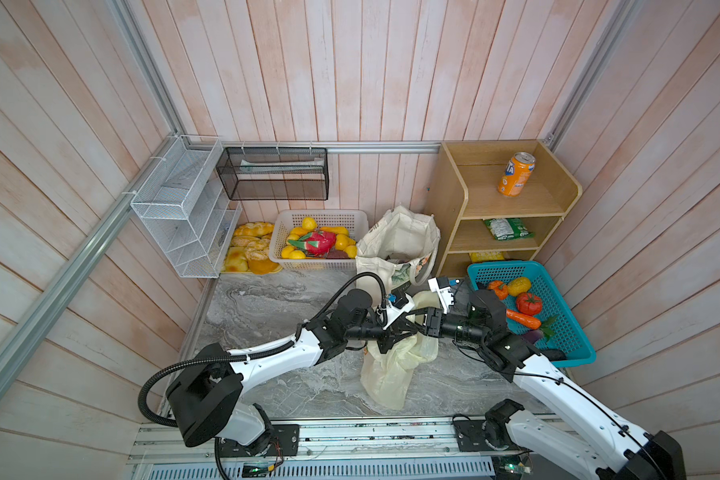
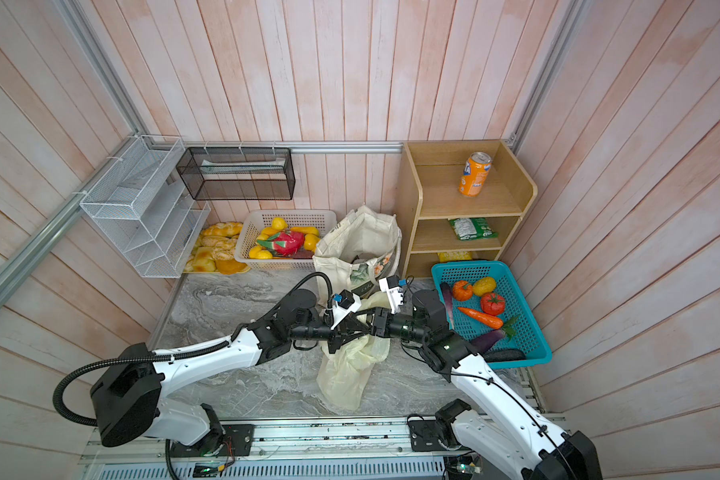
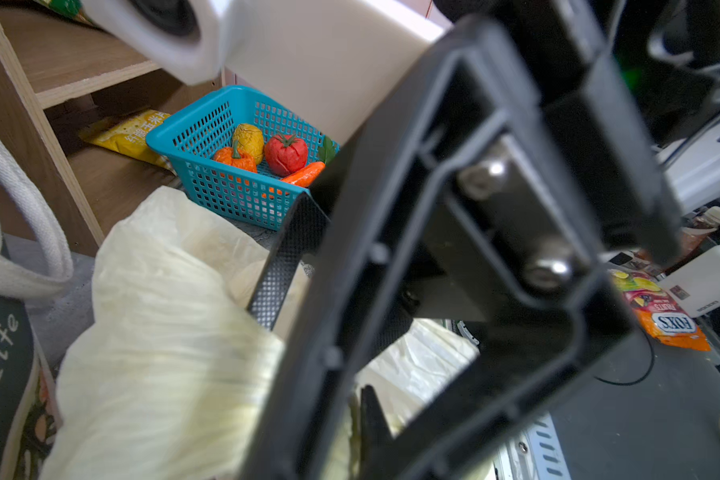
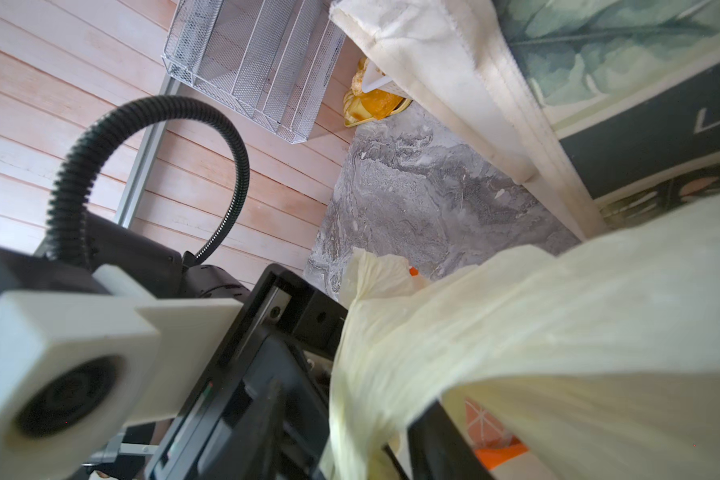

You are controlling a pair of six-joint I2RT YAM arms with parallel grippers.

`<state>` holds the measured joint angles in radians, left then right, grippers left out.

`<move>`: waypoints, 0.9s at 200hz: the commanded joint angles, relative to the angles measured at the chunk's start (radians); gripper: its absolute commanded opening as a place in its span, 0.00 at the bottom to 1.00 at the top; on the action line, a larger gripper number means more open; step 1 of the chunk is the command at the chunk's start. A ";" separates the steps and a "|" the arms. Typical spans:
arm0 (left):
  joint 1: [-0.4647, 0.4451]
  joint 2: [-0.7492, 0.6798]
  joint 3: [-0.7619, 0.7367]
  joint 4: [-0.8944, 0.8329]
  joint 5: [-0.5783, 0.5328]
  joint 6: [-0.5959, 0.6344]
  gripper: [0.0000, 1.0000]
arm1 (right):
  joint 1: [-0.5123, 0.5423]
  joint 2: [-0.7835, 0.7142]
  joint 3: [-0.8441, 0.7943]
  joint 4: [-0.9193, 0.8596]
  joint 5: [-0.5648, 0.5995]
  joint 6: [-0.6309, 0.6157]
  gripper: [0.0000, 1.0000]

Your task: Place the mixed food into the grocery bags and tie them

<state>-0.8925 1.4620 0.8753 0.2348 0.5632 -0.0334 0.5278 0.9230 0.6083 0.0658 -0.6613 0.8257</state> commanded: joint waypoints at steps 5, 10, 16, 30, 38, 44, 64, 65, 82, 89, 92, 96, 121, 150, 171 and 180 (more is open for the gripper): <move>-0.005 -0.020 0.026 0.017 0.008 0.024 0.25 | 0.017 0.003 -0.017 0.044 0.013 0.017 0.13; -0.006 -0.028 0.020 0.019 0.009 0.024 0.28 | 0.015 0.002 -0.020 0.046 0.015 0.019 0.07; -0.005 -0.039 0.013 0.022 0.009 0.025 0.31 | 0.015 0.001 -0.020 0.045 0.015 0.016 0.02; -0.005 -0.074 -0.016 0.033 -0.003 0.021 0.37 | 0.014 -0.005 -0.026 0.044 0.017 0.013 0.00; -0.003 -0.100 -0.038 0.044 -0.015 0.018 0.40 | 0.013 -0.006 -0.030 0.043 0.016 0.010 0.00; -0.003 -0.121 -0.053 0.053 -0.027 0.014 0.42 | 0.012 -0.009 -0.034 0.044 0.017 0.008 0.00; 0.006 -0.198 -0.102 0.065 -0.072 0.004 0.47 | 0.009 -0.018 -0.048 0.059 0.007 0.004 0.00; 0.008 -0.202 -0.105 0.065 -0.074 0.003 0.48 | 0.009 -0.018 -0.047 0.059 0.007 0.003 0.00; 0.022 -0.261 -0.139 0.070 -0.102 -0.007 0.51 | 0.005 -0.024 -0.058 0.078 -0.005 -0.007 0.00; 0.034 -0.281 -0.153 0.076 -0.105 -0.014 0.51 | 0.004 -0.027 -0.063 0.088 -0.010 -0.010 0.00; 0.038 -0.288 -0.157 0.078 -0.107 -0.018 0.52 | 0.002 -0.027 -0.067 0.092 -0.012 -0.012 0.00; 0.046 -0.296 -0.164 0.079 -0.107 -0.022 0.52 | 0.000 -0.030 -0.071 0.098 -0.017 -0.013 0.00; 0.086 -0.321 -0.189 0.079 -0.115 -0.037 0.54 | -0.014 -0.042 -0.103 0.162 -0.059 -0.022 0.00; 0.095 -0.293 -0.182 0.046 -0.117 -0.024 0.51 | -0.035 -0.072 -0.160 0.287 -0.122 -0.012 0.00; 0.095 -0.267 -0.184 0.054 -0.088 -0.022 0.45 | -0.047 -0.080 -0.170 0.316 -0.145 -0.013 0.00; 0.095 -0.255 -0.184 0.061 -0.065 -0.025 0.43 | -0.048 -0.081 -0.172 0.317 -0.152 -0.016 0.00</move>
<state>-0.8001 1.1793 0.7082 0.2840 0.4633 -0.0563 0.4885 0.8562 0.4450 0.2996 -0.7574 0.8265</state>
